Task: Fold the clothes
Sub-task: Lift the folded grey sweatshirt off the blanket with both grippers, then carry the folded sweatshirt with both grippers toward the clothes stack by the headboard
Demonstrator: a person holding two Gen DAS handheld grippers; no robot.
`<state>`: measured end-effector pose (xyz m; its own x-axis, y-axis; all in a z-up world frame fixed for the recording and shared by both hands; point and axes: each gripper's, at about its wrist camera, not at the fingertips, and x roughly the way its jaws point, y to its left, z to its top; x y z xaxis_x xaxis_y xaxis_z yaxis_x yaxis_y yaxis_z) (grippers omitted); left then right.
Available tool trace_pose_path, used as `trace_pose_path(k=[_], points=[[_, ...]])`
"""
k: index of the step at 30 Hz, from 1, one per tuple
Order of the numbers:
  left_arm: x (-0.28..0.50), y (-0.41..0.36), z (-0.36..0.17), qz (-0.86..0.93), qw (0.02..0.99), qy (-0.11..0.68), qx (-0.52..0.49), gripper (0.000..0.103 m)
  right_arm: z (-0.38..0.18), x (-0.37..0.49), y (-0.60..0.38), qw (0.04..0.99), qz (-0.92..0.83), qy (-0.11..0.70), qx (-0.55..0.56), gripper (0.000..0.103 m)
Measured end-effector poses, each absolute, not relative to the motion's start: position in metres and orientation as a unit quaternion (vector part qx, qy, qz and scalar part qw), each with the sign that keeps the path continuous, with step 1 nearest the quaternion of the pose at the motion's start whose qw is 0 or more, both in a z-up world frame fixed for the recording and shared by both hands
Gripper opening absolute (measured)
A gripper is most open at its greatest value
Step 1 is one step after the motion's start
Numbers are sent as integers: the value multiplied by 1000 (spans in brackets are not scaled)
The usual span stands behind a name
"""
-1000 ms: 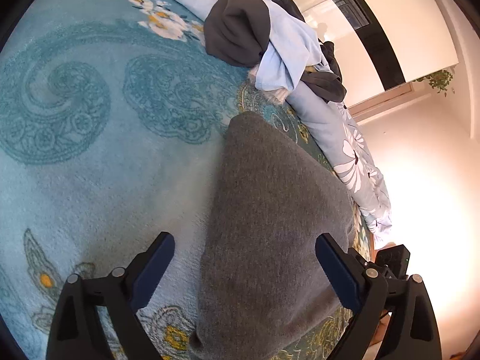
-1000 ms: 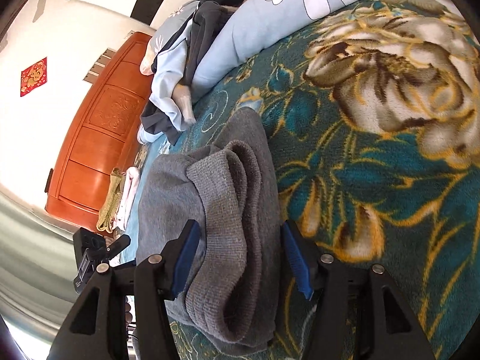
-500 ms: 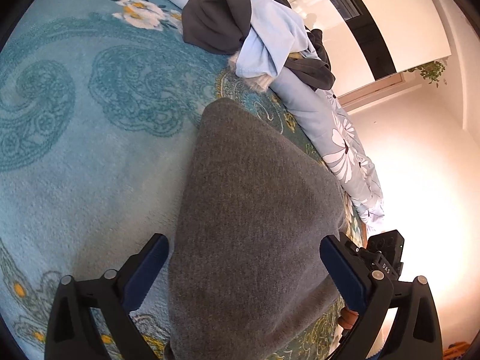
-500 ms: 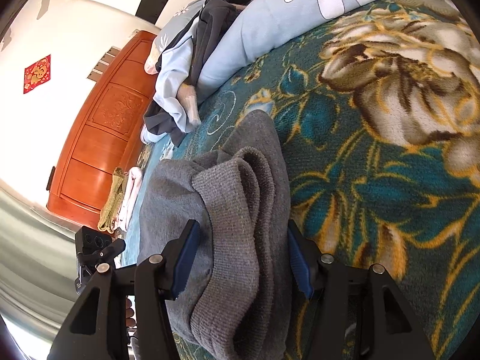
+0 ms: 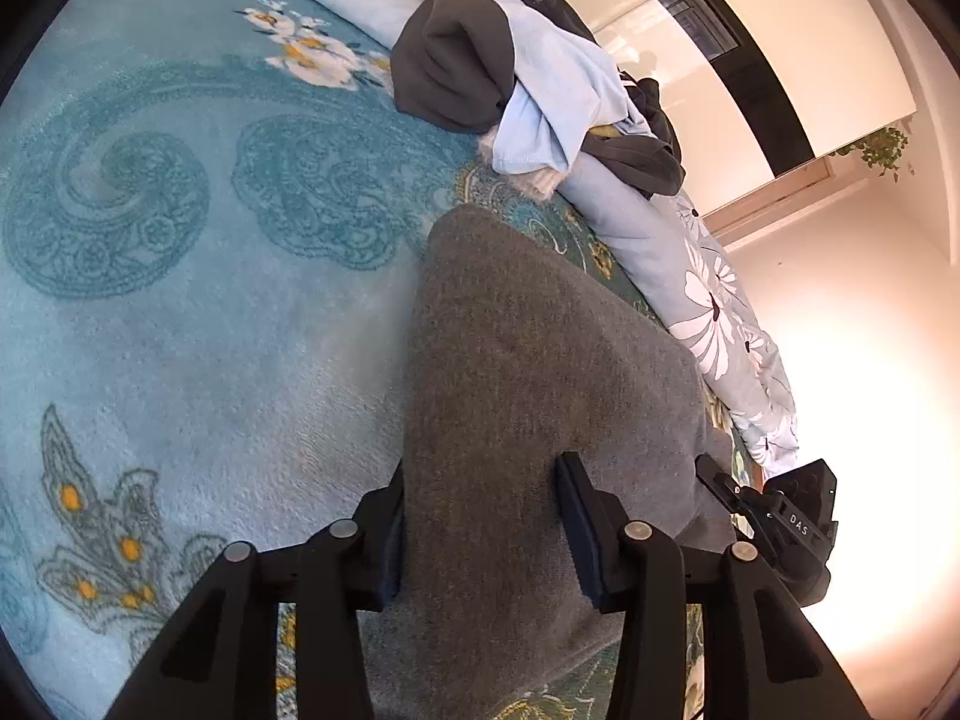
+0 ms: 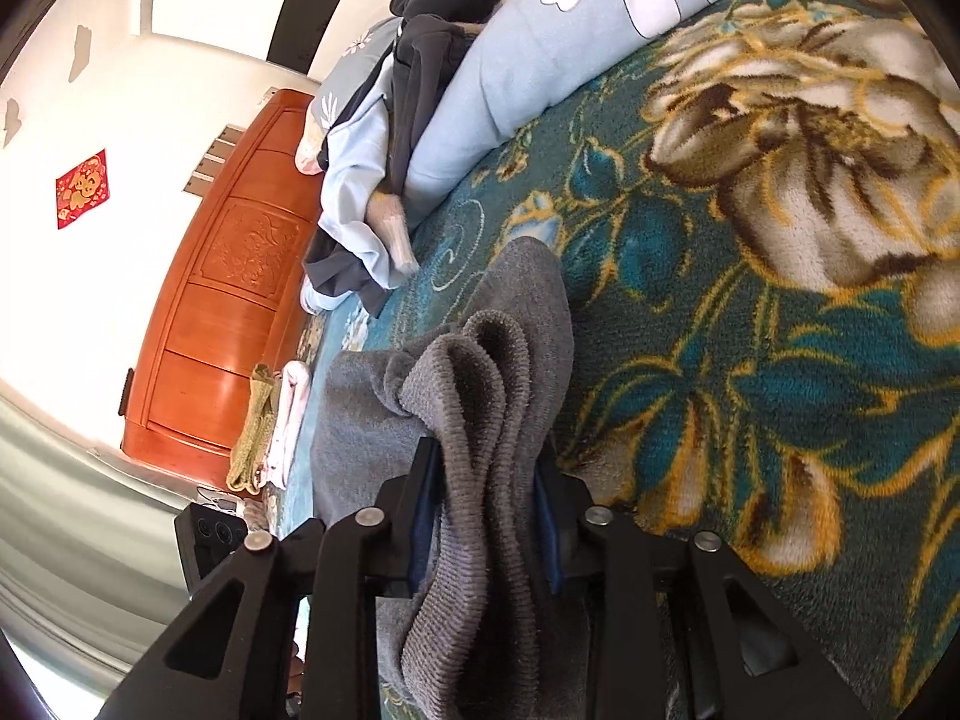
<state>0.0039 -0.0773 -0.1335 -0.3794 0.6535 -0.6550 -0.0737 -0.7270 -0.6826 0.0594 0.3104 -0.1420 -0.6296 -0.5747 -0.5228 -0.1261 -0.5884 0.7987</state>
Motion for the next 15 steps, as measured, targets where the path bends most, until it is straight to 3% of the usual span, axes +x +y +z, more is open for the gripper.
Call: trace_pose_path(k=[5,15], points=[[15,-76,-123,780,230,-289,-506,36,-127,64,310,158,-800,-415,402,27],[27,-70,-104,781,243,-276,-505,35,-97,73,306,173,-821,-374,396,27]])
